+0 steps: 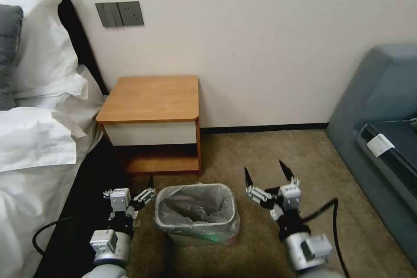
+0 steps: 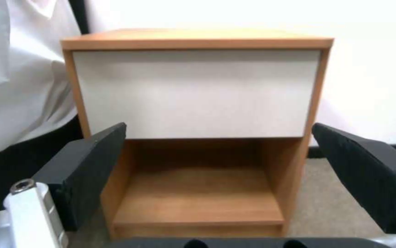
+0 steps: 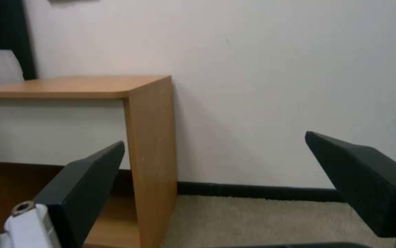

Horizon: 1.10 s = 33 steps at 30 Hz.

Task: Pick up the garbage bag from the table and place it over the trash can.

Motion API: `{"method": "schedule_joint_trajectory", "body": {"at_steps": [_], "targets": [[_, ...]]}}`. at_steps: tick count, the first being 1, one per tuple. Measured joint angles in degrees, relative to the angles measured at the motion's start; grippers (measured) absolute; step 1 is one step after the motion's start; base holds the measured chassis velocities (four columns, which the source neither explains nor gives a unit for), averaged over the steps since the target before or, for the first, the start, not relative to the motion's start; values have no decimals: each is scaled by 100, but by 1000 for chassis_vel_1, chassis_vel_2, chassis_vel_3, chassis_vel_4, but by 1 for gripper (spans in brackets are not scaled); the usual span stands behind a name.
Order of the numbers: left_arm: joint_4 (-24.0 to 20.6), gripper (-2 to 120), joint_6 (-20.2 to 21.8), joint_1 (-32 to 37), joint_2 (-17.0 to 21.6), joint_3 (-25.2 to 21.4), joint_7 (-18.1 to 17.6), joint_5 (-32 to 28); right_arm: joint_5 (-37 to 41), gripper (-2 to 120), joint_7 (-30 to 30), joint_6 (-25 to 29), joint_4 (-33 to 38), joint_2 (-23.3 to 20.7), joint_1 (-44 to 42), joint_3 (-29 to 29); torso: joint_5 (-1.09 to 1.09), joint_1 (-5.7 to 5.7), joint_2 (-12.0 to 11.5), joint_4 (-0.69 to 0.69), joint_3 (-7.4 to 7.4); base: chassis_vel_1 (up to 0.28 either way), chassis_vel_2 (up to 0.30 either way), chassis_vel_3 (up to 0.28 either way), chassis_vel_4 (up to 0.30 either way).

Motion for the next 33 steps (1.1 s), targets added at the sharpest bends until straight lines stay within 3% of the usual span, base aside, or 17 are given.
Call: {"method": "schedule_joint_trajectory", "body": {"at_steps": [11, 22, 33], "targets": [[-599, 100, -287, 823, -247, -276, 302, -337, -44, 100, 52, 562, 275, 171, -792, 462, 1, 0, 0, 0, 0, 0, 0, 0, 0], [-742, 100, -534, 1485, -312, -578, 443, -637, 210, 100, 75, 1124, 328, 382, -1221, 993, 1, 0, 0, 1, 0, 0, 0, 0, 0], [-780, 100, -519, 1591, -351, -512, 447, -642, 140, 100, 63, 1166, 319, 430, -1285, 995, 1, 0, 0, 0, 0, 0, 0, 0, 0]]}}
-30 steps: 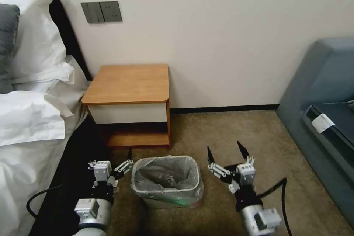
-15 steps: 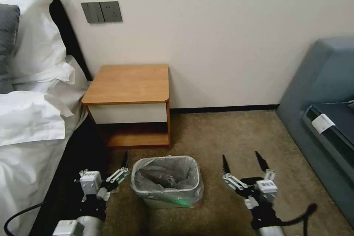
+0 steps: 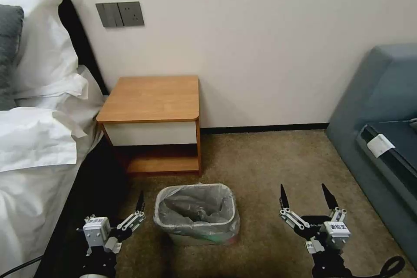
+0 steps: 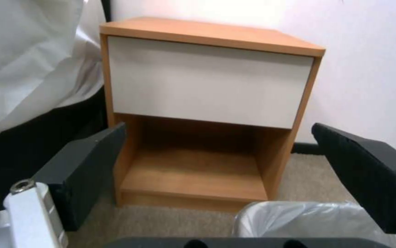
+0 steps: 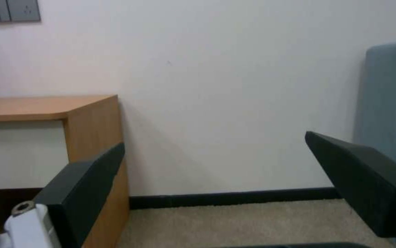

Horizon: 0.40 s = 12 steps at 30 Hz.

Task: Pick up the garbage bag from the table and place it over the trash can.

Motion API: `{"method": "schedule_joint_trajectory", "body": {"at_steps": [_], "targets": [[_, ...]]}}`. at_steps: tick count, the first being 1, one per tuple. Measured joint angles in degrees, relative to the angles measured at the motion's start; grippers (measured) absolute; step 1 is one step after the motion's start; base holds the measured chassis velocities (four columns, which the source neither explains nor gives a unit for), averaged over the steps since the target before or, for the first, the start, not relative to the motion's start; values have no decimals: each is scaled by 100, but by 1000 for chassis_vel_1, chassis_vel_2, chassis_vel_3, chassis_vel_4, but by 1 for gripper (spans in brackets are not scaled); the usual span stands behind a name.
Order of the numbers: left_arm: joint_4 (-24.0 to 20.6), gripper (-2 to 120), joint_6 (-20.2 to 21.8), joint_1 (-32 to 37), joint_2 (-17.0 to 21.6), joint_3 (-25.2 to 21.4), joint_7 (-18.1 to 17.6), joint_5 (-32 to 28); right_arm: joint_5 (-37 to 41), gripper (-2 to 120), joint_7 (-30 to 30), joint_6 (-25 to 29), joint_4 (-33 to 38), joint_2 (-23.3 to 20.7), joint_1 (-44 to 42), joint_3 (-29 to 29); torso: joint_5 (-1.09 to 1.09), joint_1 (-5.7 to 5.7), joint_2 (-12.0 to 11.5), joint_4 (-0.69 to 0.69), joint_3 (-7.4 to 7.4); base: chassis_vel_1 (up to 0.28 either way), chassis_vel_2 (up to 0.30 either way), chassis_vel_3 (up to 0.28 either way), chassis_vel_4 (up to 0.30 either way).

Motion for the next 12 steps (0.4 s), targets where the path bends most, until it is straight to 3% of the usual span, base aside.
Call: {"method": "schedule_joint_trajectory", "body": {"at_steps": [12], "targets": [[1, 100, 12, -13, 1, 5, -4, 4, -5, 100, -3, -19, -4, -4, 11, -7, 0, 0, 0, 0, 0, 0, 0, 0, 0]]}}
